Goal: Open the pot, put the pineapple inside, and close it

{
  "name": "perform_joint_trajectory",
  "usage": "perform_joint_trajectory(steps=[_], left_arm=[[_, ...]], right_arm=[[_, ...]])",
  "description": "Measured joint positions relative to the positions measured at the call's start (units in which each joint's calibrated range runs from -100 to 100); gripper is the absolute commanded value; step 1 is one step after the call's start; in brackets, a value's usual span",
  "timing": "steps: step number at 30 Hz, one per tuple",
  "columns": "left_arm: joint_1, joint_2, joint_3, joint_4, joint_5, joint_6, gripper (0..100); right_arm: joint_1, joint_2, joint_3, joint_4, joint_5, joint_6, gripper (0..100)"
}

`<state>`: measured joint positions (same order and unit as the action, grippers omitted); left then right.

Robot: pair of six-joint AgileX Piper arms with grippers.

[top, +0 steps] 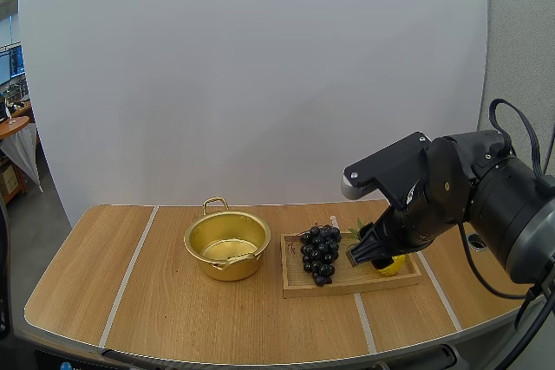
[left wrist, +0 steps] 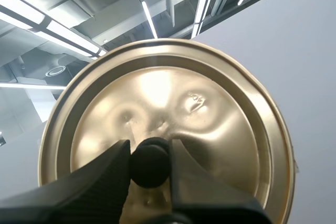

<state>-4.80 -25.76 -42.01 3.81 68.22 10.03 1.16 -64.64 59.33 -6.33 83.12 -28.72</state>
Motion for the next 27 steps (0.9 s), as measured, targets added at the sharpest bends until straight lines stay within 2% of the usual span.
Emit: perform_joint_trajectory(steps=[6, 12, 22, 27], left_arm=[[0.00, 0.00, 0.00, 0.10, 0.00, 0.00, 0], [0.00, 0.00, 0.00, 0.10, 0.00, 0.00, 0], [0.00, 0.00, 0.00, 0.10, 0.00, -0.10, 0], [0.00, 0.00, 0.00, 0.10, 0.00, -0.10, 0]], right_arm=[[0.00, 0.60, 0.00, -1.16, -0.22, -3.50, 100], [0.00, 3.13, 0.00, -1.16, -1.25, -3.62, 100], [0.00, 14.18, -0.29, -0.66, -9.38, -3.70, 100], [-1.65, 16.07, -1.83, 0.69, -12.57, -5.22, 100]])
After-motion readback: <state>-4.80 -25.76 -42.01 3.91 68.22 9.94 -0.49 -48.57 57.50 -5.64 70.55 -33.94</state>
